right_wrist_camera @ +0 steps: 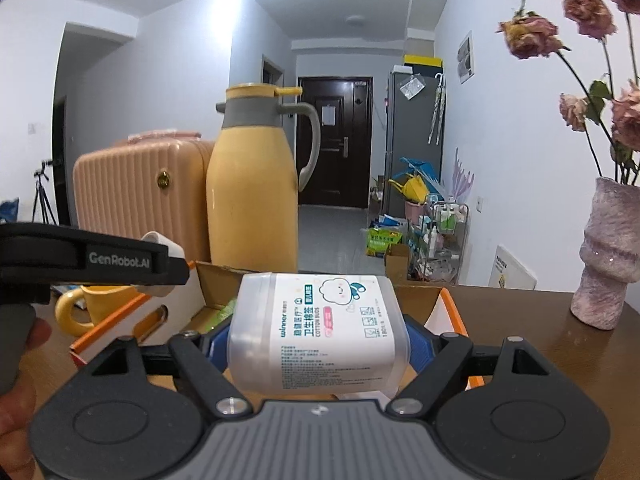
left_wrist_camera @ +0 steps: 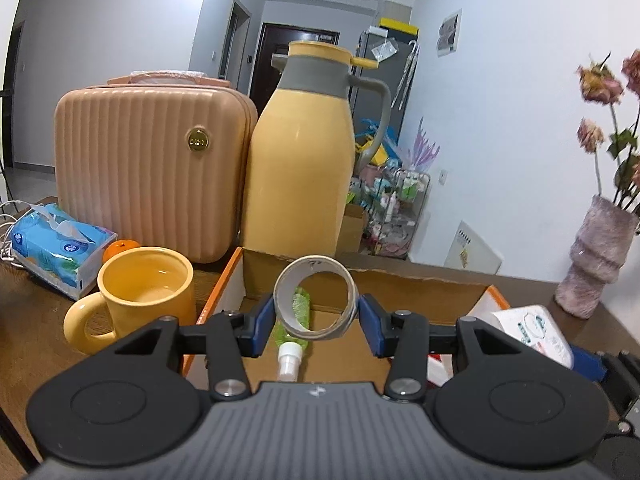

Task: Organize rigid objects
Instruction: 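Carry the tape ring with the left gripper while the right gripper carries the wipes container toward the box, then open the left gripper dropping the tape ring while the right gripper releases the wipes container in the box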

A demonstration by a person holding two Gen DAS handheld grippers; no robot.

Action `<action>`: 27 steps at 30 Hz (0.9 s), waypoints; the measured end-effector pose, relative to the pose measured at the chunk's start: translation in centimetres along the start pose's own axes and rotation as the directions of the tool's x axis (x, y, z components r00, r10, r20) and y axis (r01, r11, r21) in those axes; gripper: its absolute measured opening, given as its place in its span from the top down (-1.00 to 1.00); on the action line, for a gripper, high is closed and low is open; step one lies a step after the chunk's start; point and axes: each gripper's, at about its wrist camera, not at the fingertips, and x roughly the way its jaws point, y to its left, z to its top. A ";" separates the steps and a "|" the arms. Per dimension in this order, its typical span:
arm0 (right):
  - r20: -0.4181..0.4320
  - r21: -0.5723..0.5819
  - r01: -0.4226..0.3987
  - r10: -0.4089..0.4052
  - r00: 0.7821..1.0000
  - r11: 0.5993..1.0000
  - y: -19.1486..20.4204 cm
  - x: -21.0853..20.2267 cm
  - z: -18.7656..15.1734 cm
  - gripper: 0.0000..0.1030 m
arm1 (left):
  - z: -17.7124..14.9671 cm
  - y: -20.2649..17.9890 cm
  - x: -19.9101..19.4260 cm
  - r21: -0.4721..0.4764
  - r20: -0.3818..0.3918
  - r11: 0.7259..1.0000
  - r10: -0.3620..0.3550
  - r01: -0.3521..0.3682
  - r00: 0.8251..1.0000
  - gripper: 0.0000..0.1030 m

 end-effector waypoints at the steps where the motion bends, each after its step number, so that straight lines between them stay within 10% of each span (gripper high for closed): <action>1: -0.007 0.000 0.001 -0.001 1.000 1.000 0.1 0.3 0.1 -0.58 | 0.0 0.0 0.3 0.007 -0.006 1.000 0.008 -0.008 1.000 0.10; 20: -0.118 0.002 -0.005 0.005 0.993 1.000 -0.3 5.2 0.0 -0.59 | -0.3 -0.2 5.4 0.127 -0.099 0.989 0.088 -0.075 0.991 0.02; 23: -0.115 0.013 -0.001 0.003 0.993 1.000 -0.6 5.0 0.0 -0.71 | -0.4 0.0 5.5 0.115 -0.108 0.991 0.079 -0.066 0.991 -0.67; 27: -0.111 0.023 0.013 -0.010 0.994 1.000 -0.6 4.7 0.1 -0.98 | -0.4 0.2 4.8 0.104 -0.065 0.990 0.105 -0.098 0.992 -0.98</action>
